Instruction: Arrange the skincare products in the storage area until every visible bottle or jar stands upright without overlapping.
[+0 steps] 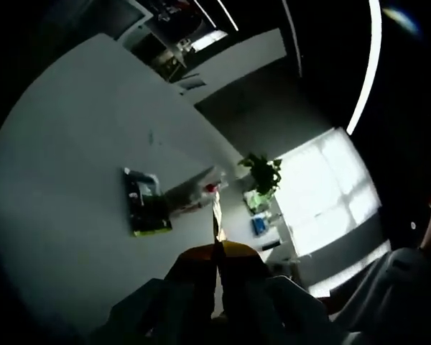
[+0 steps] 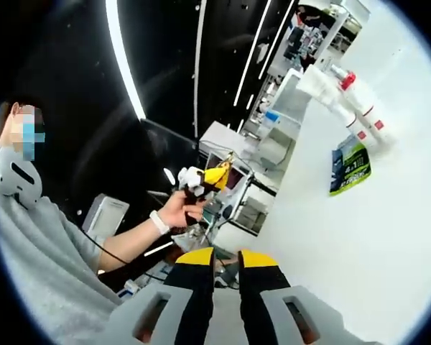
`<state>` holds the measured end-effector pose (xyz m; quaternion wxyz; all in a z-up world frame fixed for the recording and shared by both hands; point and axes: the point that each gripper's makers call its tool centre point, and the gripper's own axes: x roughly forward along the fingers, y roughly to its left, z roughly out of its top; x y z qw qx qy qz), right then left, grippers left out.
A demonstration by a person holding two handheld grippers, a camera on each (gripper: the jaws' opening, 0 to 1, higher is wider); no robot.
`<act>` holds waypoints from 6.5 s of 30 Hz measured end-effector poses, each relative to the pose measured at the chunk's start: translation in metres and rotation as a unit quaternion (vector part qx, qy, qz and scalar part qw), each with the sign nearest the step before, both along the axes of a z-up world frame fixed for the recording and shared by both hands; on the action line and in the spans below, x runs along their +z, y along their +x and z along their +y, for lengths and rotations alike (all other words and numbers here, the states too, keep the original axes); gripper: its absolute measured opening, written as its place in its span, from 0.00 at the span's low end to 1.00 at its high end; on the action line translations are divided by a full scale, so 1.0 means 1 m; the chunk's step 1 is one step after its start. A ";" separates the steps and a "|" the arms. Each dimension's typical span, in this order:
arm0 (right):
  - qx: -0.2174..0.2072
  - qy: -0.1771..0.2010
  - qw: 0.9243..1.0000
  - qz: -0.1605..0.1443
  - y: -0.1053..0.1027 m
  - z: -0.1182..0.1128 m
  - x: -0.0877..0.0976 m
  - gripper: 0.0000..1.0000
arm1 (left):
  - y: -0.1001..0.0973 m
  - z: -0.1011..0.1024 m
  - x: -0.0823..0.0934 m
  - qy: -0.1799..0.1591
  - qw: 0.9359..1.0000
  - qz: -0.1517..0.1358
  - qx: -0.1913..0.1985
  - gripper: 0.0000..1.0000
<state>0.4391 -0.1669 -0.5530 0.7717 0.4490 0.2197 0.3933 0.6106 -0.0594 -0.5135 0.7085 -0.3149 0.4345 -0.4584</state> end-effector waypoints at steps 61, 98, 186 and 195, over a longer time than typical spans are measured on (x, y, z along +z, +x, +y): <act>-0.090 -0.014 0.988 0.124 -0.006 -0.043 -0.077 0.09 | 0.119 -0.035 -0.181 0.191 0.965 0.096 -0.153 0.00; -0.107 -0.005 0.985 0.139 -0.007 -0.046 -0.084 0.12 | 0.132 -0.037 -0.201 0.304 0.931 0.101 -0.175 0.17; -0.004 -0.033 0.999 0.043 -0.034 0.002 -0.029 0.10 | -0.100 0.192 -0.220 0.537 0.795 -0.134 -0.250 0.40; 0.000 -0.036 0.998 0.042 -0.035 0.000 -0.027 0.10 | -0.103 0.193 -0.219 0.542 0.796 -0.122 -0.240 0.40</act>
